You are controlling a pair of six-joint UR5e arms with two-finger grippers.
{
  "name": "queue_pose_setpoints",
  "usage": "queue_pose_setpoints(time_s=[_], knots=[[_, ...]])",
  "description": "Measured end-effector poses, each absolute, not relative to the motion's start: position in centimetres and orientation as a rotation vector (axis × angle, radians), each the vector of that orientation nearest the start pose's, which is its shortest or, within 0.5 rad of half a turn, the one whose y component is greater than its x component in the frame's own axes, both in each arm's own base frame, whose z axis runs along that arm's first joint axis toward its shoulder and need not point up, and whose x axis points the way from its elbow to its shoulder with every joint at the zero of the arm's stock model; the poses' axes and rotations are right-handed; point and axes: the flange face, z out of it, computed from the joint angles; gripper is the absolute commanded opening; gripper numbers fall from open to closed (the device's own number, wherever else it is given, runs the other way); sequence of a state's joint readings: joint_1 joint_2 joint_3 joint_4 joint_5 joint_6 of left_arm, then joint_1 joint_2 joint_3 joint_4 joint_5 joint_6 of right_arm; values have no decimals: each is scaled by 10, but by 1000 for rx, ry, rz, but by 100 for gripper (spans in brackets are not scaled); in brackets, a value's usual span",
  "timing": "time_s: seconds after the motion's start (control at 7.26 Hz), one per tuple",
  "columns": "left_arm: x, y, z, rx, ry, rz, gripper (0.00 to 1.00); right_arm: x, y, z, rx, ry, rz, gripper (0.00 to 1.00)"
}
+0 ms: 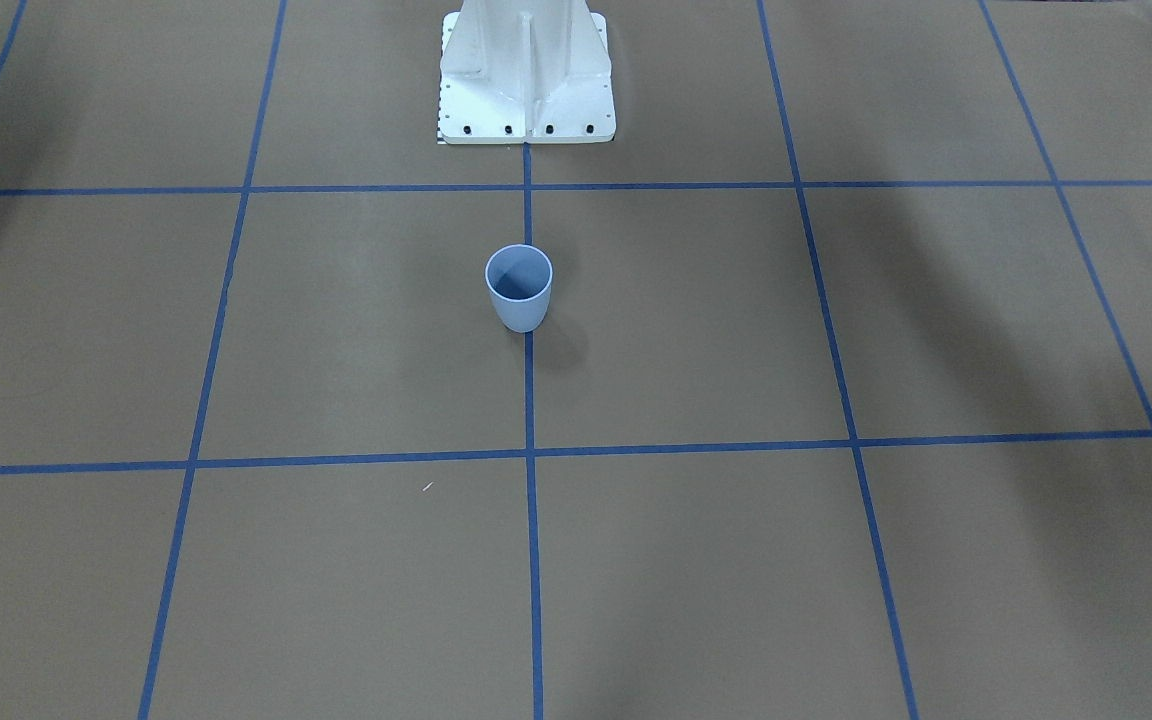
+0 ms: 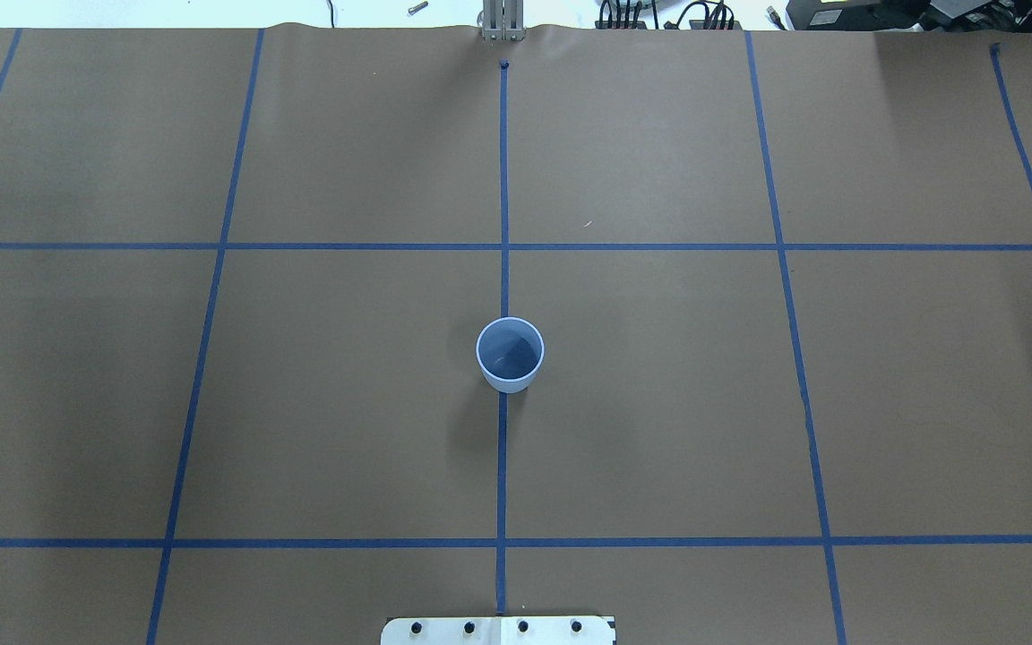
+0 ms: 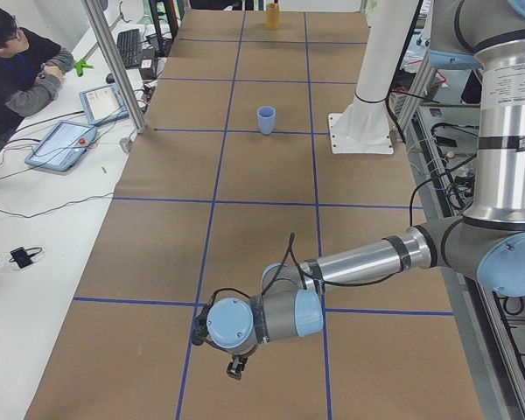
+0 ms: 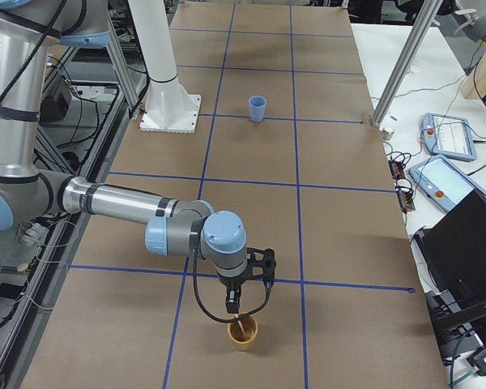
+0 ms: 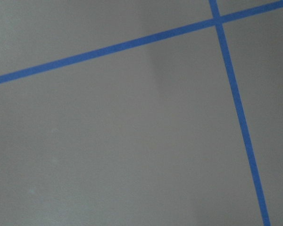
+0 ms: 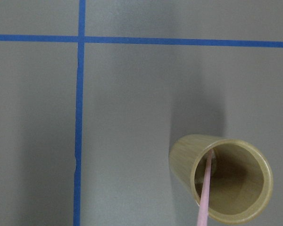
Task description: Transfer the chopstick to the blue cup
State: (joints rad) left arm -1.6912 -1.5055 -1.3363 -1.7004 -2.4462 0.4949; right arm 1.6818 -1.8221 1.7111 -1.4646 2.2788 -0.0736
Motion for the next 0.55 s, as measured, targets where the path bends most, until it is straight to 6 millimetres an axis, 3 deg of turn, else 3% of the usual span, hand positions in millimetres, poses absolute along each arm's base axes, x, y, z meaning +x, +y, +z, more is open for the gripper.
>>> queue_pose_setpoints(time_s=[0.41,0.55], knots=[[-107,-412,788,148,883,287,98,116,-359,707,17,-648,38,69],[-106,-410,789,148,884,287,98,117,-353,713,9,-629,17,52]])
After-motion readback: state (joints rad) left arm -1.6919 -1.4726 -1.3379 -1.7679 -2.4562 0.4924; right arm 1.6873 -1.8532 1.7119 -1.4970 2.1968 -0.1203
